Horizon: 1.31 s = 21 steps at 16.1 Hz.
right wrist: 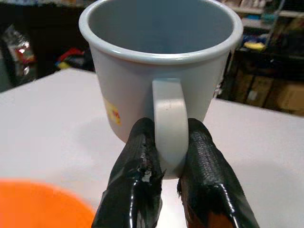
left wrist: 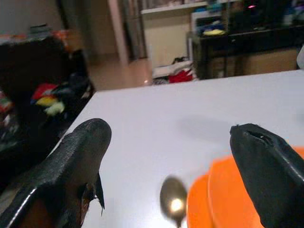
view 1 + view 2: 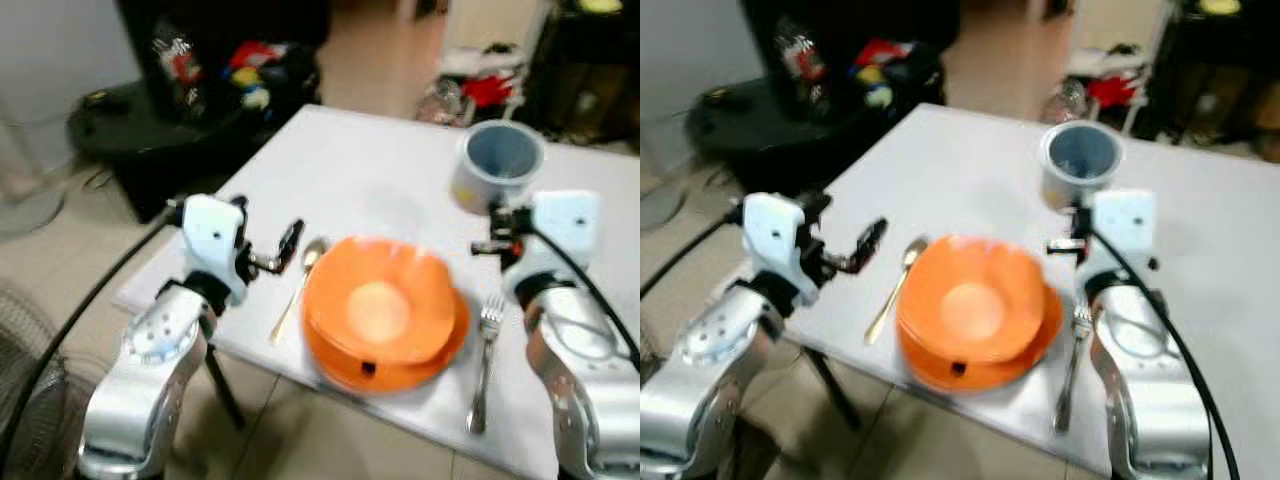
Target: Setting the table
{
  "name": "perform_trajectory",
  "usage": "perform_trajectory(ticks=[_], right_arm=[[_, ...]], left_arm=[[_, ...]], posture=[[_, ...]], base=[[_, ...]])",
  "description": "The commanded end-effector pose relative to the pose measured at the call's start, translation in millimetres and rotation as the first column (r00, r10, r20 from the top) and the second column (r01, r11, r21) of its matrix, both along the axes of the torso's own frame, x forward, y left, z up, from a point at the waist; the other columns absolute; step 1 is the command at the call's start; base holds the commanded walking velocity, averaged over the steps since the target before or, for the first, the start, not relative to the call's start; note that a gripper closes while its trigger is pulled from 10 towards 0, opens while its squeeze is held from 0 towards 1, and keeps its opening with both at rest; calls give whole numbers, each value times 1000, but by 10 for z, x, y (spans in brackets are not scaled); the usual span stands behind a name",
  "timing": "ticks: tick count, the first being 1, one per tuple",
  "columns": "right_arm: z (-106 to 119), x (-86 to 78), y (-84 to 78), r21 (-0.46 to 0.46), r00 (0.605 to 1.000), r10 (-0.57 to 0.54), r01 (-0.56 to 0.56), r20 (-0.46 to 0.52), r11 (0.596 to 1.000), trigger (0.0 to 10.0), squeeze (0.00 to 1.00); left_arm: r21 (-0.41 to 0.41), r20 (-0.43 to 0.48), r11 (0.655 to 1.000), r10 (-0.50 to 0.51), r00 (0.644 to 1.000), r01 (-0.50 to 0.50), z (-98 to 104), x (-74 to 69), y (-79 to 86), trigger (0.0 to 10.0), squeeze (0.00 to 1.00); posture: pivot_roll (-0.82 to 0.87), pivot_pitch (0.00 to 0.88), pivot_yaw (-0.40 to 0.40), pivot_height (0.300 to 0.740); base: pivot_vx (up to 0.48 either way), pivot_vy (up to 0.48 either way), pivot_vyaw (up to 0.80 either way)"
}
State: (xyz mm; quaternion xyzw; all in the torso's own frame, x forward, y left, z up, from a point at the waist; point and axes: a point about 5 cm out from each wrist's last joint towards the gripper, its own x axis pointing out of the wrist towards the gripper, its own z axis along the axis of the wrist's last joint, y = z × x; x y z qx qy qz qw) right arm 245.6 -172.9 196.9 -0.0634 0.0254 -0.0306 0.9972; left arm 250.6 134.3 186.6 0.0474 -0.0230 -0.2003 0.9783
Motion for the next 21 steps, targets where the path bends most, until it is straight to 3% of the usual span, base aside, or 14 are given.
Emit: perform_trajectory(ticks=[1, 8, 12, 18, 21], right_arm=[[5, -4, 82, 12, 999, 45, -45, -4, 999, 10000, 0], [-200, 58, -119, 63, 985, 60, -51, -160, 997, 10000, 0], [-366, 97, -178, 118, 970, 94, -69, -225, 991, 10000, 0], [-579, 117, -211, 143, 959, 97, -61, -267, 988, 10000, 0], [-609, 156, -212, 146, 959, 106, -69, -263, 987, 10000, 0]], left_arm=[[17, -15, 1000, 3, 1000, -3, -20, -8, 61, 10000, 0], [45, -16, 973, -225, 974, 225, 121, -115, 40, 10000, 0], [8, -90, 912, -408, 908, 411, 207, -271, 41, 10000, 0], [-91, -168, 856, -516, 840, 508, 204, -398, 0, 10000, 0], [-86, -195, 859, -511, 837, 504, 203, -395, 23, 10000, 0]], posture=[[-24, 0, 53, 740], [-27, 0, 56, 740], [-18, 0, 53, 740], [-10, 0, 59, 740], [-6, 0, 63, 740]], base=[[266, 0, 0], [0, 0, 0], [0, 0, 0], [0, 0, 0], [0, 0, 0]])
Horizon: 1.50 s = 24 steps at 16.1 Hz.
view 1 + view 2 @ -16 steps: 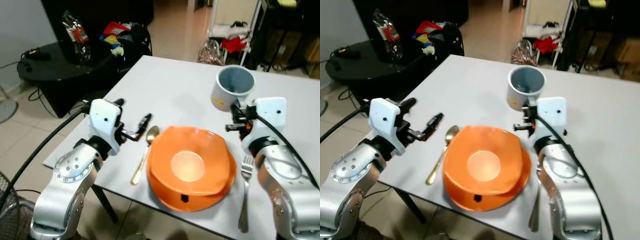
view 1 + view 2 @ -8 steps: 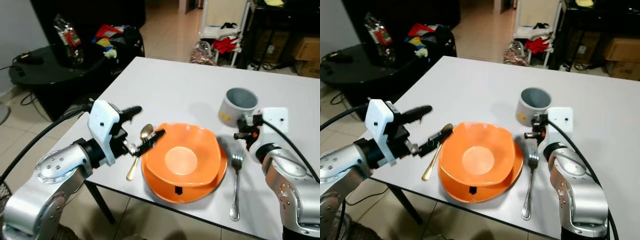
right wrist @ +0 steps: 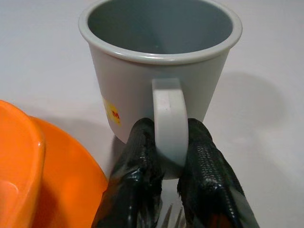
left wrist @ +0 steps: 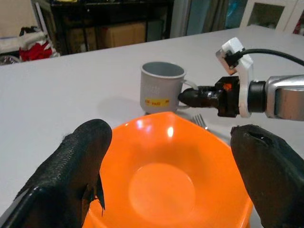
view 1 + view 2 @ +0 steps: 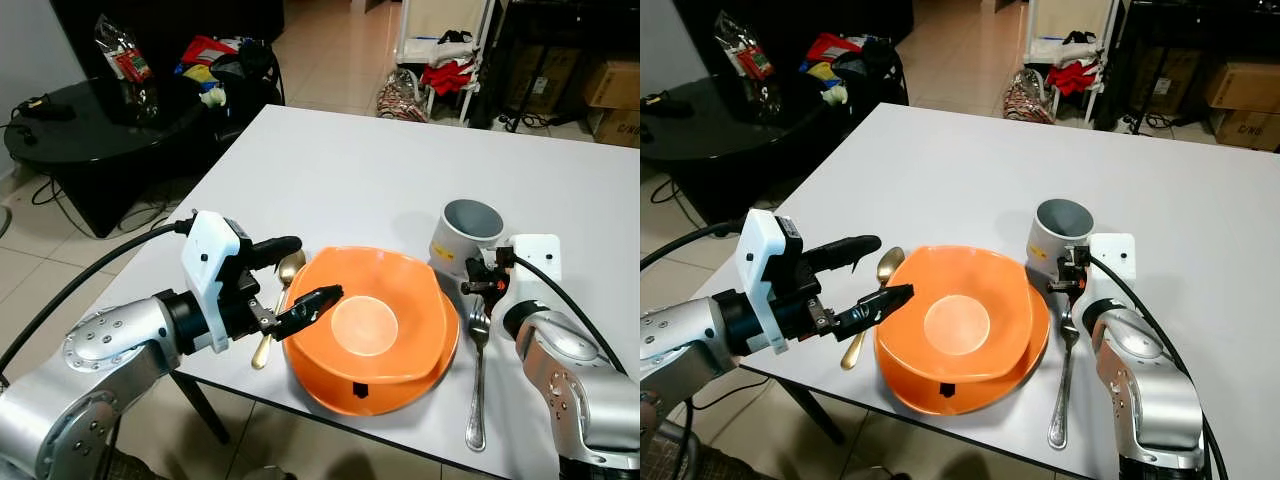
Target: Setting the table
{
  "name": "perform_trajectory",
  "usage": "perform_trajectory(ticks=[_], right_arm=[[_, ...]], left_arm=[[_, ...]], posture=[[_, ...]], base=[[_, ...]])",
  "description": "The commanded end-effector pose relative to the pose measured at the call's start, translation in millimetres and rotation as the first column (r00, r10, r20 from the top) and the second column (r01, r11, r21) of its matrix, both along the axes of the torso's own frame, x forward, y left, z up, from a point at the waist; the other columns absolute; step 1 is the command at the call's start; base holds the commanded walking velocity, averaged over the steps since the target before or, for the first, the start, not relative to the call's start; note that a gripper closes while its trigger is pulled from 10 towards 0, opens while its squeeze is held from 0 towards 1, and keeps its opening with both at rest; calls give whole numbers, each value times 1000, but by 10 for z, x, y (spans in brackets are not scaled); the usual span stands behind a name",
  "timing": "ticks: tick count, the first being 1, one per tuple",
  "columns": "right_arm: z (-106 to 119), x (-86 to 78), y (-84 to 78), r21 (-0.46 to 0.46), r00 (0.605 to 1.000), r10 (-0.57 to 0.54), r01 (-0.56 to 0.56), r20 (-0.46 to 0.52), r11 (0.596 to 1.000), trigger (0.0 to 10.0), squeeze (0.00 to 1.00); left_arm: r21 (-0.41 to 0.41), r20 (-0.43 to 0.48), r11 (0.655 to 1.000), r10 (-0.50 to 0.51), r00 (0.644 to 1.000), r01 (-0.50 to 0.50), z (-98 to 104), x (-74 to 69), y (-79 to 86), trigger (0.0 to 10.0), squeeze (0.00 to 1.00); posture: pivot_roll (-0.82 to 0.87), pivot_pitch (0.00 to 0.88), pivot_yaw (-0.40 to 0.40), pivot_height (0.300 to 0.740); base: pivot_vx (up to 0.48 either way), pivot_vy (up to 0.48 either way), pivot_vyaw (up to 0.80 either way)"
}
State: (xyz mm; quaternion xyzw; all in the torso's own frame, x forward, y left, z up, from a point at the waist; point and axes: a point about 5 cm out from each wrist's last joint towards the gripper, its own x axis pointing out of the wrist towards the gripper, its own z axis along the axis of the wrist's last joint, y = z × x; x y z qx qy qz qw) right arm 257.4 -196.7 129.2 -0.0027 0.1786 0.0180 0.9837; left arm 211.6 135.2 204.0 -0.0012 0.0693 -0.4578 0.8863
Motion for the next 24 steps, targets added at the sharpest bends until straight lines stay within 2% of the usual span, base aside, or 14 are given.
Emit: perform_trajectory(ticks=[1, 6, 7, 8, 9, 11, 12, 13, 17, 19, 22, 23, 24], right_arm=[[59, 42, 37, 11, 999, 22, -22, 36, 1000, 10000, 0], [-2, 35, 69, 12, 999, 36, -36, 33, 999, 10000, 0], [-23, 32, 73, 10, 999, 35, -36, 28, 999, 10000, 98], [-45, 25, 73, 11, 999, 35, -35, 22, 999, 10000, 149], [-77, 17, 60, 7, 999, 30, -30, 12, 1000, 10000, 286], [-112, 13, 44, 4, 1000, 20, -20, 4, 1000, 10000, 498], [-117, 12, 42, 4, 1000, 19, -19, 3, 1000, 10000, 525], [-119, 10, 41, 3, 1000, 18, -18, 3, 1000, 10000, 667], [-141, 8, 27, -4, 1000, 12, -12, 7, 1000, 10000, 965], [-58, -23, 49, -2, 999, 26, -26, 42, 1000, 10000, 1000], [171, -174, 61, 6, 995, 4, -5, 99, 1000, 10000, 1000], [279, -281, 91, 14, 993, -15, 13, 121, 1000, 10000, 1000], [311, -314, 101, 5, 992, -16, 16, 128, 1000, 10000, 1000]], left_arm=[[8, 6, 1000, 3, 1000, -3, 34, -5, 17, 10000, 0], [16, -2, 1000, -3, 1000, 3, 56, -4, 22, 10000, 0], [17, -2, 1000, -5, 1000, 5, 58, -4, 20, 10000, 0], [21, -2, 1000, -6, 1000, 6, 59, -3, 22, 10000, 0], [24, -2, 1000, -6, 1000, 6, 60, 0, 24, 10000, 0], [32, -2, 999, -8, 1000, 8, 53, 4, 21, 10000, 0], [33, -2, 999, -8, 1000, 8, 50, 4, 20, 10000, 0], [33, -2, 999, -8, 1000, 8, 49, 3, 19, 10000, 0], [35, -7, 999, 2, 1000, -2, 24, 15, 26, 10000, 0], [32, -5, 999, 5, 1000, -5, 27, 11, 31, 10000, 0], [22, 12, 1000, 13, 1000, -13, 59, 2, 52, 10000, 0], [18, 26, 999, 42, 999, -43, 57, 17, 73, 10000, 0], [20, 30, 998, 60, 998, -61, 50, 31, 86, 10000, 0]], posture=[[-4, 0, 63, 740], [0, 0, 67, 740], [0, 0, 68, 740], [0, 0, 68, 740], [1, 0, 69, 740], [2, 0, 71, 740], [1, 0, 72, 740], [1, 0, 73, 740], [-1, 0, 75, 740], [-3, 0, 74, 740], [-9, 0, 70, 740], [-18, 0, 71, 740], [-26, 0, 74, 740]], base=[[0, 0, 0], [0, 0, 0], [0, 0, 0], [0, 0, 0], [0, 0, 0], [0, 0, 0], [0, 0, 0], [0, 0, 0], [0, 0, 0], [0, 0, 0], [0, 0, 0], [0, 0, 0], [0, 0, 0]])
